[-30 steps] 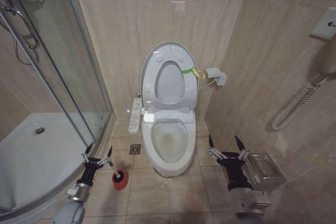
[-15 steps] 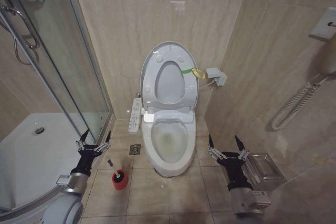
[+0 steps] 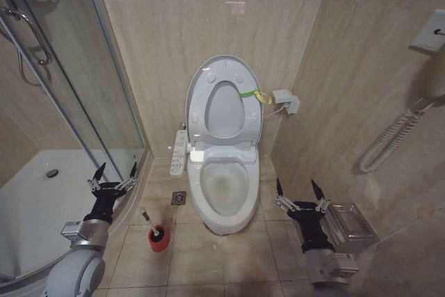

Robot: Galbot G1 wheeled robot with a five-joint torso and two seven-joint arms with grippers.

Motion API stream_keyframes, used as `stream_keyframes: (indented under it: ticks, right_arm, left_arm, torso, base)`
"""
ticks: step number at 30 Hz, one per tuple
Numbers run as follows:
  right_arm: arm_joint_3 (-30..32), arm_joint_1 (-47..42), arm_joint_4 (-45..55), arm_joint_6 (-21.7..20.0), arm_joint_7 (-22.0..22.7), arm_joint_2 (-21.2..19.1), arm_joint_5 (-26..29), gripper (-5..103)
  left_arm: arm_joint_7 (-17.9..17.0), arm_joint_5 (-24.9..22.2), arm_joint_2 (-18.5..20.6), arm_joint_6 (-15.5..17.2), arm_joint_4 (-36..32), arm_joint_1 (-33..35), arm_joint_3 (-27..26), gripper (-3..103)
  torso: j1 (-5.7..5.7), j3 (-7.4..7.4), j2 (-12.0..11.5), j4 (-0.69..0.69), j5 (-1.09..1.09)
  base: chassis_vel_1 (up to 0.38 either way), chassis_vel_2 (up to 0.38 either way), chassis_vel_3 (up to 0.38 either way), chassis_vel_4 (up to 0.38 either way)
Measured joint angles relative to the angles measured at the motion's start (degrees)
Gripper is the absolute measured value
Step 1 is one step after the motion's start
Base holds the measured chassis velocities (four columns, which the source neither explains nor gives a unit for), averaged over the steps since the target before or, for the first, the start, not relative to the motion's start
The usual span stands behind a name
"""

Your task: Open the toilet lid, clean the toilet bowl with a toilet brush, close the toilet lid, and flush.

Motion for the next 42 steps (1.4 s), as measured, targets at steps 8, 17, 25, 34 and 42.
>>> stream_keyframes:
  ticks: [8, 17, 25, 34, 42]
  right_arm:
    - [0.0, 0.0, 0.0, 0.0, 0.0, 0.0, 0.0, 100]
    - [0.0, 0.0, 0.0, 0.0, 0.0, 0.0, 0.0, 100]
    - [0.0, 0.0, 0.0, 0.0, 0.0, 0.0, 0.0, 100]
    - [0.0, 0.0, 0.0, 0.0, 0.0, 0.0, 0.0, 100]
    - [0.0, 0.0, 0.0, 0.0, 0.0, 0.0, 0.0, 100]
  left_arm:
    - [-4.4, 1.8, -2.6, 3.5, -5.2, 3.7, 1.2, 98]
    - [-9.3, 6.2, -3.2, 4.8, -15.0, 11.6, 5.1, 99]
    - [-4.1, 12.4, -3.3, -4.4, -14.9, 16.1, 6.7, 99]
    - [-3.7, 12.7, -3.6, -6.6, -14.6, 18.0, 5.6, 100]
    - [-4.5, 13.0, -5.6, -7.4, -14.5, 18.9, 3.5, 99]
  torso:
    - [0.00, 0.00, 0.0, 0.01, 0.01]
    - [-0.01, 0.00, 0.0, 0.01, 0.01]
    - [-0.01, 0.00, 0.0, 0.01, 0.00]
    - [-0.01, 0.00, 0.0, 0.01, 0.00]
    - [-0.01, 0.00, 0.0, 0.01, 0.00]
  base:
    - [0.000, 0.000, 0.000, 0.000]
    - [0.000, 0.000, 0.000, 0.000]
    - [0.000, 0.000, 0.000, 0.000]
    - [0.000, 0.000, 0.000, 0.000]
    - [0.000, 0.000, 0.000, 0.000]
